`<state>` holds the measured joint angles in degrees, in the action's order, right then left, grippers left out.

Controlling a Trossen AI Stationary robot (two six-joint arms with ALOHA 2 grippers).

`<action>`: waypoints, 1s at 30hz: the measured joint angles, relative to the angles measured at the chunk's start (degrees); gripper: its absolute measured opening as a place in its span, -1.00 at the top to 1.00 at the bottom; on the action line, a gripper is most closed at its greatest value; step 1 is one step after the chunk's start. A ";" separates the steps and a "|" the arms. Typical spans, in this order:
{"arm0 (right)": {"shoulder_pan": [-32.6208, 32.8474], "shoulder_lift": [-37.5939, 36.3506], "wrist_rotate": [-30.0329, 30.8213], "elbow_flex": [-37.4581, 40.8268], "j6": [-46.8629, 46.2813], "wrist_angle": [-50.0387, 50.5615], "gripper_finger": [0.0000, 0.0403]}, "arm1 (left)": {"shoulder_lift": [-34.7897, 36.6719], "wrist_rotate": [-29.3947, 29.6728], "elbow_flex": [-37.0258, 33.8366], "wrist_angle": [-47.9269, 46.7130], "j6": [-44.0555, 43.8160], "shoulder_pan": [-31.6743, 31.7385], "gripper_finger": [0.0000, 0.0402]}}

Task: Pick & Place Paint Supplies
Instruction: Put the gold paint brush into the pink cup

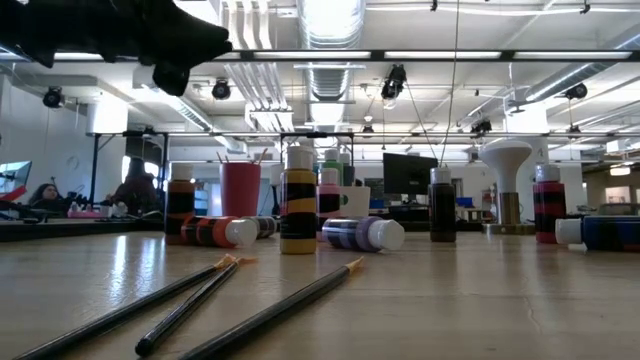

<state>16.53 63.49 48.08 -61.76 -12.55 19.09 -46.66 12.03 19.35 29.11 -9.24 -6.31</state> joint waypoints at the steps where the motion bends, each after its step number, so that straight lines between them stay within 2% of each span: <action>1: -0.35 0.98 -1.95 -1.55 -1.78 2.72 0.60 | 0.00 -0.03 0.00 -0.71 -1.58 0.00 0.47; 4: -0.68 4.29 -9.46 -7.29 -10.12 15.02 0.62 | -0.01 -0.40 0.00 -2.84 -4.03 0.02 0.47; 9: -0.63 11.16 -12.61 -16.99 -27.20 45.62 0.57 | 0.09 -0.40 0.00 -3.46 -4.09 0.02 0.47; 12: -0.81 14.70 -17.80 -20.27 -36.20 57.27 0.51 | 0.12 -0.40 0.00 -3.72 -4.09 0.02 0.47; 15: 0.32 17.59 -28.29 -20.75 -40.82 59.50 0.44 | 0.13 -0.40 0.00 -3.68 -3.13 0.02 0.47; 17: 1.92 19.21 -31.94 -20.47 -43.87 59.94 0.40 | 0.15 -0.40 0.02 -3.83 -2.86 0.02 0.47; 23: 7.62 21.87 -36.40 -19.20 -57.33 61.24 0.28 | 0.18 -0.63 0.11 -5.53 -3.39 0.02 0.47; 30: 17.09 21.22 -37.58 -13.61 -76.89 61.38 0.21 | 0.13 -0.61 0.11 -6.98 -5.84 0.02 0.47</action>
<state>33.62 84.71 10.49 -75.38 -89.44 80.47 -46.52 11.42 19.46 22.13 -15.07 -6.28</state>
